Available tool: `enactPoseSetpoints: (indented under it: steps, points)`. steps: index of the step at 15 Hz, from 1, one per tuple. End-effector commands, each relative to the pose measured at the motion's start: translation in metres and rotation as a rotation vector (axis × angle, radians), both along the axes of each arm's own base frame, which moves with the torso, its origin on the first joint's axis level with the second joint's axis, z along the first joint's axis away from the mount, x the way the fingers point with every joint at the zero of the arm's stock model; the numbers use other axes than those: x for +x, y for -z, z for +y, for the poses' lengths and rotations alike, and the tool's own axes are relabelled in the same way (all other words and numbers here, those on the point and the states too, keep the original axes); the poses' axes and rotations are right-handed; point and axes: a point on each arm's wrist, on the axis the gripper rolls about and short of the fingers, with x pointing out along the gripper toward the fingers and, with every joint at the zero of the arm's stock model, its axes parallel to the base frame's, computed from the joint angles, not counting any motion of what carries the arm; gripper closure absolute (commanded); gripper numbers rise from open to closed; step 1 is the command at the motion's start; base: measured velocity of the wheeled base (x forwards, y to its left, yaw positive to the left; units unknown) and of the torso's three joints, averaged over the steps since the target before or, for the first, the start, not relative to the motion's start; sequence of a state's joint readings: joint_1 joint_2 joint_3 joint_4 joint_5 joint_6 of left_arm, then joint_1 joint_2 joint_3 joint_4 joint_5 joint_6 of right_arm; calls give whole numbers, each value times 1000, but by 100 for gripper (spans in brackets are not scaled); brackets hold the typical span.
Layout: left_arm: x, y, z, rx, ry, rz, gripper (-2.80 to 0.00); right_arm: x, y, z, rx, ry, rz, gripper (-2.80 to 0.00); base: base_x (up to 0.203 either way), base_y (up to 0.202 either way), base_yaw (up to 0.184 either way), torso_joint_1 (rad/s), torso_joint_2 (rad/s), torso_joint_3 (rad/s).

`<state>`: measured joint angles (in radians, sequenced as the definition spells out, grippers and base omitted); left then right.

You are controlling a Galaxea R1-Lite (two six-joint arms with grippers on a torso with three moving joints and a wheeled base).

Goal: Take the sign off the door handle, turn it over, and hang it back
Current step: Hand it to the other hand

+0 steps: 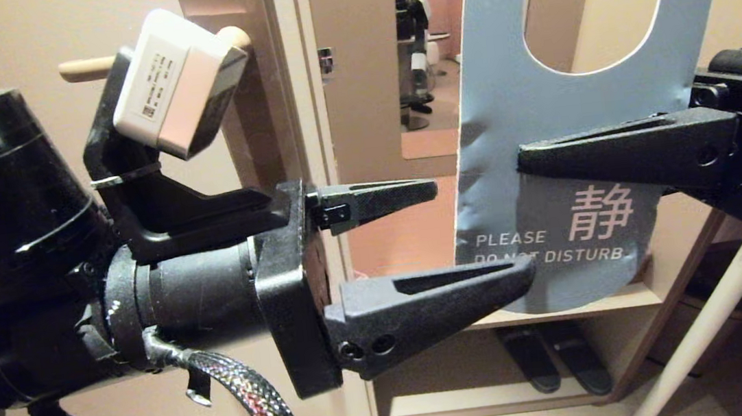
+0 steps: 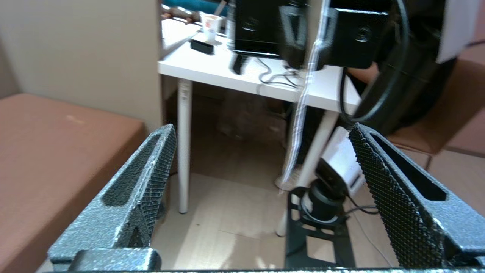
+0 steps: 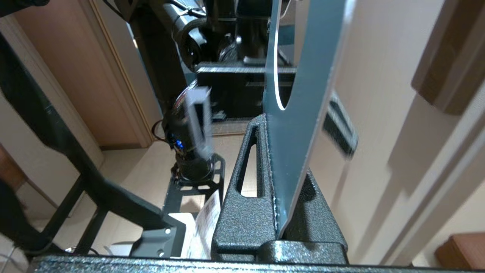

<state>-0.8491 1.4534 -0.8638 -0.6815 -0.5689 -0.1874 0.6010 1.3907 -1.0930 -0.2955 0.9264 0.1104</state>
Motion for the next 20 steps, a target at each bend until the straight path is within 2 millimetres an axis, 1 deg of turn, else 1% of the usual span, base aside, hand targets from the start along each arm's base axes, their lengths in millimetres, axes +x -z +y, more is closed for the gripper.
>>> enactPoseSetpoints:
  steps: [1,6,9,16,20]
  points:
    - [-2,3,-6,7,23,7,-280,2,4,9,-7,-30,10,0,0,0,0,0,0,0]
    - [-4,5,-12,12,49,12,-280,-3,5,18,-10,-76,15,0,0,0,0,0,0,0]
    - [-3,0,-19,1,61,5,-280,-1,3,23,-7,-86,17,0,0,0,0,0,0,0]
    - [-6,-2,-21,-14,76,-8,-280,2,0,31,-3,-100,12,0,0,0,0,0,0,0]
    - [-6,-1,-22,-11,79,-12,-280,3,0,32,-3,-97,12,0,0,0,0,0,0,0]
